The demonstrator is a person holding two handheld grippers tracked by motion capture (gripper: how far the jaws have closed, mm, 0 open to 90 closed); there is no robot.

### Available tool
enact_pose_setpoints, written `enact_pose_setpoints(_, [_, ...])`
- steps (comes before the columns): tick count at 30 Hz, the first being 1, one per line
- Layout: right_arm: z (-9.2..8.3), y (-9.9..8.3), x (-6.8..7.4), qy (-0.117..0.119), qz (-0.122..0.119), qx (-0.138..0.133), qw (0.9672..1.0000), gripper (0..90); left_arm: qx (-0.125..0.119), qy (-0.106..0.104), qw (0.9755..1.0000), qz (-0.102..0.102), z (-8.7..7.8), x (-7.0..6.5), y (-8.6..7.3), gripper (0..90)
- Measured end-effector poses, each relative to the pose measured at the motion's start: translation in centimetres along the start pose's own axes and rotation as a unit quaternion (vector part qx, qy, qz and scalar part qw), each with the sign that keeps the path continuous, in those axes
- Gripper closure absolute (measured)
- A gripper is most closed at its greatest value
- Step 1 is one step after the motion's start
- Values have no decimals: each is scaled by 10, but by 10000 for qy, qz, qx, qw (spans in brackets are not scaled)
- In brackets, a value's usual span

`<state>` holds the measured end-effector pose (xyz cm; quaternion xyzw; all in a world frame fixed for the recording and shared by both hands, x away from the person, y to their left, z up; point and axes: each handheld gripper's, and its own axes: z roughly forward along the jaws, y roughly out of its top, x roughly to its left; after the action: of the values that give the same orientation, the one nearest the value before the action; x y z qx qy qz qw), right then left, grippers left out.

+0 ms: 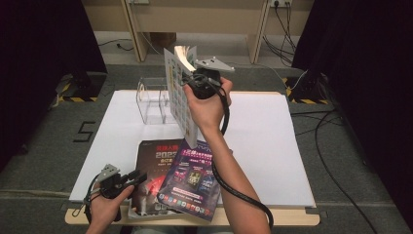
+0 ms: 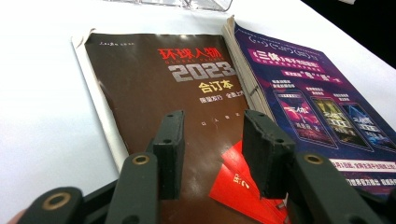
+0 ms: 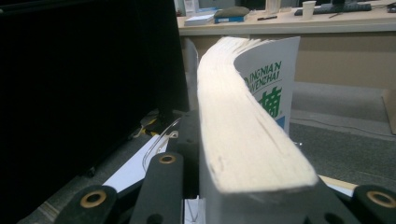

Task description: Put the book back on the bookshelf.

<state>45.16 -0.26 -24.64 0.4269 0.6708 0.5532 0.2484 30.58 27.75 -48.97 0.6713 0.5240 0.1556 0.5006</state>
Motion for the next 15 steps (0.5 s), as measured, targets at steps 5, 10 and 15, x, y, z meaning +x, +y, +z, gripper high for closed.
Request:
enact_pose_setpoints(5, [2,-2,11,279,80,42,9996,745,-4,-1,10000,14,-1,-1,0,588])
enact_pose_setpoints(10, [4,0,8,248,97,29,9996,745,-31,-2,10000,-2,-2,0,0,588])
enact_pose_setpoints(15, [5,1,-2,36,0,24,10000,745,-15,3,10000,12,-2,0,0,588])
